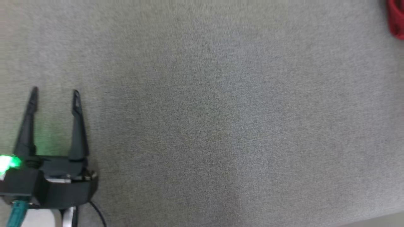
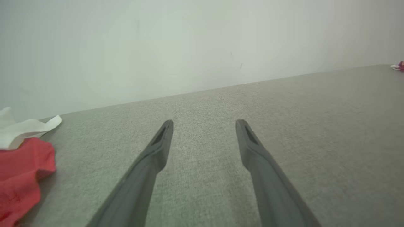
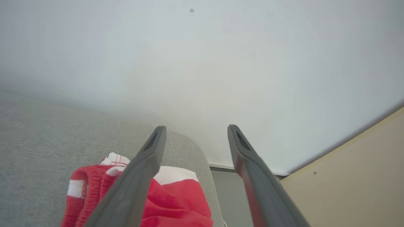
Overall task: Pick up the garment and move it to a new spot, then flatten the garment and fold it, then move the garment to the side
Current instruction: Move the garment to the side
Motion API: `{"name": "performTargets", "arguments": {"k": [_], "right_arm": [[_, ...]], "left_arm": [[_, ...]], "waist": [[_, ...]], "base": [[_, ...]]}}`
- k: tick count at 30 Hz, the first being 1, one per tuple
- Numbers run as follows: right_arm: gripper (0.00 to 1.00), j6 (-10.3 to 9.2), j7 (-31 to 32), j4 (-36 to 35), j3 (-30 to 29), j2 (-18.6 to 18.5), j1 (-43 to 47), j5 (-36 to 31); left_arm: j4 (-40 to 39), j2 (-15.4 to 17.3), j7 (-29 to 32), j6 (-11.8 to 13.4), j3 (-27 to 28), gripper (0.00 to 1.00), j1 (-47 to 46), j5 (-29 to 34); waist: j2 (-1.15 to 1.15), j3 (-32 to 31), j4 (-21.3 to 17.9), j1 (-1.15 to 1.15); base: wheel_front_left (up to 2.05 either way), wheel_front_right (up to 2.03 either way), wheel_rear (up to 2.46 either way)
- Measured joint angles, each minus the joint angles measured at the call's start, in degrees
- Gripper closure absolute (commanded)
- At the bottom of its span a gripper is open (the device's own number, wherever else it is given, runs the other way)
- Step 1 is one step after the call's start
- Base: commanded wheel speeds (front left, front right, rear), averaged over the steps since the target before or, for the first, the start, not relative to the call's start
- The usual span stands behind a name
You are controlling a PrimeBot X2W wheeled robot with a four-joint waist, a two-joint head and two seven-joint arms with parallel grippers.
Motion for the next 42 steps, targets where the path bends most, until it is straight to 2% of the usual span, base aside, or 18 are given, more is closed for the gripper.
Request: {"name": "performTargets", "arguments": {"k": [3, 8, 18, 25, 34, 42], "right_arm": [[0.0, 0.0, -1.5, -1.1, -0.4, 1.3, 1.3, 0.3], [0.0, 0.0, -3.4, -3.5, -1.0, 5.5, 6.2, 0.9], [0.0, 0.0, -5.7, -10.4, -5.7, 13.6, 22.5, 1.3], [0.0, 0.0, -5.7, -19.4, -11.5, 19.6, 37.6, -0.5], [0.0, 0.0, -2.2, -33.1, -18.8, 27.4, 56.1, -2.8], [0.0, 0.0, -1.3, -42.2, -22.9, 33.2, 66.5, -5.0]], "left_arm": [[2.1, -1.0, -0.1, 0.3, 0.0, 0.0, 1.1, -0.9], [4.6, -2.3, -0.2, 0.7, 1.0, 0.0, 4.0, -2.1], [8.5, -4.3, -0.2, 1.0, 3.2, 0.0, 11.3, -3.6], [10.3, -4.9, -0.2, 0.8, 3.5, 0.0, 12.8, -3.6], [12.4, -5.5, -0.2, 0.1, 3.2, 0.0, 15.1, -3.4], [13.4, -5.8, -0.2, -0.1, 3.0, 0.0, 15.9, -3.2]], "waist": [[0.0, -2.3, 0.4, 0.0], [0.0, -7.2, 1.1, 0.0], [-0.02, -18.5, 3.0, -0.02], [-0.02, -24.8, 5.2, -0.02], [-0.02, -30.3, 8.5, -0.02], [-0.01, -32.7, 10.2, -0.01]], "base": [[0.0, 0.0, 0.0], [0.0, 0.0, 0.0], [0.0, 0.0, 0.0], [0.0, 0.0, 0.0], [0.0, 0.0, 0.0], [0.0, 0.0, 0.0]]}}
